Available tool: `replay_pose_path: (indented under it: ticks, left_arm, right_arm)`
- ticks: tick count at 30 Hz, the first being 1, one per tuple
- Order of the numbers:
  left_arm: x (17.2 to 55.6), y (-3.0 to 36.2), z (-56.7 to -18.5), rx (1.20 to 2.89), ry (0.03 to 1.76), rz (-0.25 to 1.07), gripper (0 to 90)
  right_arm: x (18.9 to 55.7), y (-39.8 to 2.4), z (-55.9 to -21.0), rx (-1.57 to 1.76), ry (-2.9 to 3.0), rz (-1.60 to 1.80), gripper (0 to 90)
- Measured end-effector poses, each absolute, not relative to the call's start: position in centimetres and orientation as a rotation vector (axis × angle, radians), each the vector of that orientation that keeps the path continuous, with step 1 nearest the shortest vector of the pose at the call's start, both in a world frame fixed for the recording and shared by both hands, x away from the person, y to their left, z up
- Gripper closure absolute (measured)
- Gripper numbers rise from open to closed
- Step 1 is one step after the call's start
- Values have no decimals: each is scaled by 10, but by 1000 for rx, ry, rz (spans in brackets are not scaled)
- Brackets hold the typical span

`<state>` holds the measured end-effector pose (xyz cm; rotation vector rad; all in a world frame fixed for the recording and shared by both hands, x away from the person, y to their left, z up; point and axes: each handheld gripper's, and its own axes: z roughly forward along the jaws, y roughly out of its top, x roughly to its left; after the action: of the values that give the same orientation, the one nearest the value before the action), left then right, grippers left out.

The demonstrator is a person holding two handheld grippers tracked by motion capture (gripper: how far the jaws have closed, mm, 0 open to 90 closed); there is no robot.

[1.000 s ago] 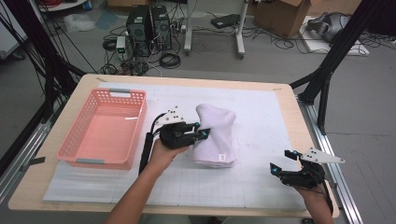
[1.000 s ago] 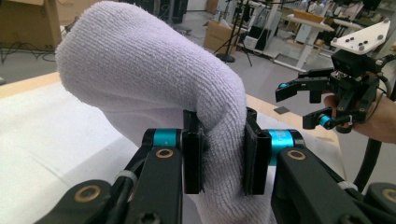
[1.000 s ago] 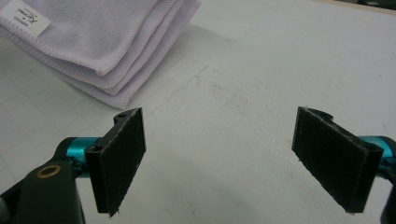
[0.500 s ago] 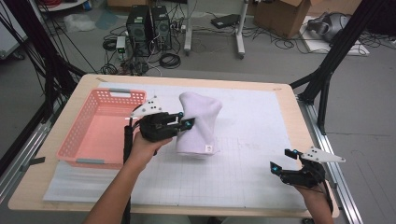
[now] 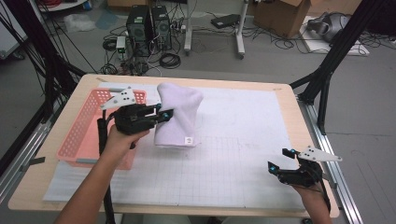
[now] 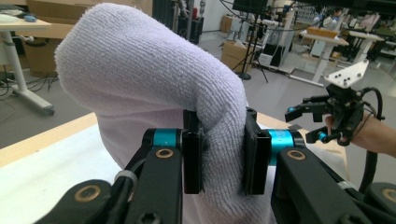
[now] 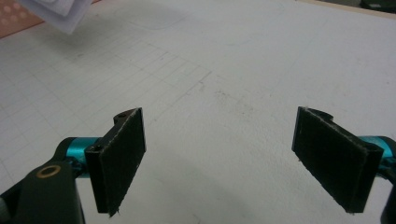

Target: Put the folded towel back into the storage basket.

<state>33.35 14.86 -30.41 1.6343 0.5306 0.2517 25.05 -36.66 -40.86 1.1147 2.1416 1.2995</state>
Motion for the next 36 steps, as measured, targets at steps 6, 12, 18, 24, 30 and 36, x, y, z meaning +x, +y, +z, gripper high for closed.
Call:
replay_pose_path:
  ticks: [6,12,18,24,30,36]
  left_arm:
    - [335,181,-296,1601,545,257,737]
    - [336,199,-292,1582,549,276,738]
    - [337,220,-287,1552,547,299,738]
    - [336,240,-283,1534,545,303,737]
    - [337,262,-279,1512,550,299,736]
    - [334,285,-276,1492,572,317,736]
  right_arm:
    - [250,-366,-409,1129,2140,1301,162]
    - [252,-364,-411,1127,2147,1296,162]
    - [254,-363,-410,1130,2136,1296,162]
    - [255,-361,-410,1126,2142,1292,162]
    - [256,-359,-411,1129,2145,1282,162]
    - [257,-358,-411,1122,2141,1277,162]
